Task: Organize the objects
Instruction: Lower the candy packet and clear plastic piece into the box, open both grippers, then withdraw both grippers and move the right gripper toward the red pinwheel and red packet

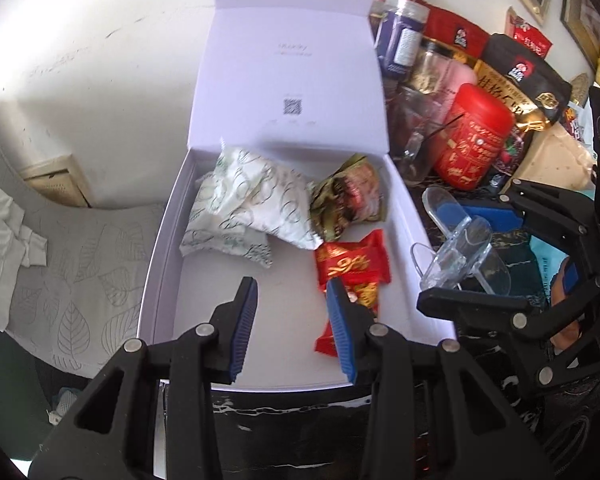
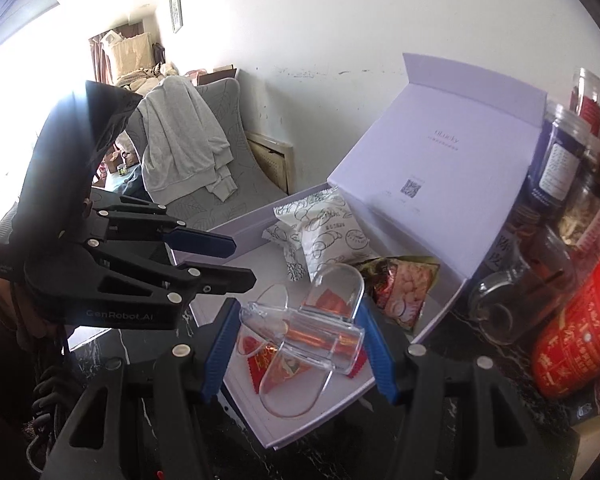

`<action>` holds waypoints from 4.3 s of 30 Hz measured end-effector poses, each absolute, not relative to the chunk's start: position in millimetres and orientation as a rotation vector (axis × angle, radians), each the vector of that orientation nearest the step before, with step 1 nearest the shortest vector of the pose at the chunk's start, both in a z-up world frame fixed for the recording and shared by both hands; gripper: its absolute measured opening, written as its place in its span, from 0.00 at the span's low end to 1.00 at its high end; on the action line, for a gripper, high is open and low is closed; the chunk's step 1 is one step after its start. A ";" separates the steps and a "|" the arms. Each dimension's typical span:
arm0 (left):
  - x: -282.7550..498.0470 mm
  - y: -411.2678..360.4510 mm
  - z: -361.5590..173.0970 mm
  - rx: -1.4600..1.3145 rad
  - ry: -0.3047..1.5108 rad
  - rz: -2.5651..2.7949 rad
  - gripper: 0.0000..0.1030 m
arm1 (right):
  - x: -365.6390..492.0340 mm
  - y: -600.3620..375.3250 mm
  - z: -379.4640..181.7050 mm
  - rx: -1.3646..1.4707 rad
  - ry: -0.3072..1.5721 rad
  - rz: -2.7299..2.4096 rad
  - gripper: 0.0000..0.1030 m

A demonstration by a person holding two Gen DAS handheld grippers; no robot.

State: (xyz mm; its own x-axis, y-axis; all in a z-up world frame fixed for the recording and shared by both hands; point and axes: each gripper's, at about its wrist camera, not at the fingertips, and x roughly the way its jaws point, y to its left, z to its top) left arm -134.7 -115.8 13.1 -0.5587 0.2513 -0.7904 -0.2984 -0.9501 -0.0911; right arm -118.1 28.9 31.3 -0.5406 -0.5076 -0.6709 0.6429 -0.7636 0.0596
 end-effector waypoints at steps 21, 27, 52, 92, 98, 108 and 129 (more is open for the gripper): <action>-143.8 -120.1 -2.0 -1.261 0.225 2.649 0.34 | -165.4 10.9 -7.8 0.896 0.239 -2.171 0.59; -144.4 -128.7 0.0 -1.257 0.232 2.705 0.36 | -167.8 -0.7 -9.8 0.872 0.250 -2.110 0.59; -146.5 -110.9 15.3 -1.202 0.219 2.722 0.66 | -162.4 29.0 9.5 0.901 0.287 -2.319 0.75; -33.7 -78.6 99.5 -0.998 0.240 2.777 0.81 | -43.2 76.6 100.5 0.817 0.256 -2.578 0.80; -21.8 -70.6 96.4 -1.003 0.245 2.756 0.81 | -27.4 83.0 97.1 0.827 0.247 -2.579 0.80; -8.4 -55.7 84.4 -1.021 0.286 2.713 0.81 | -11.0 94.3 80.6 0.889 0.199 -2.572 0.80; 13.1 -38.1 18.9 -1.195 0.286 2.532 0.81 | 29.6 101.7 17.3 1.071 0.143 -2.493 0.80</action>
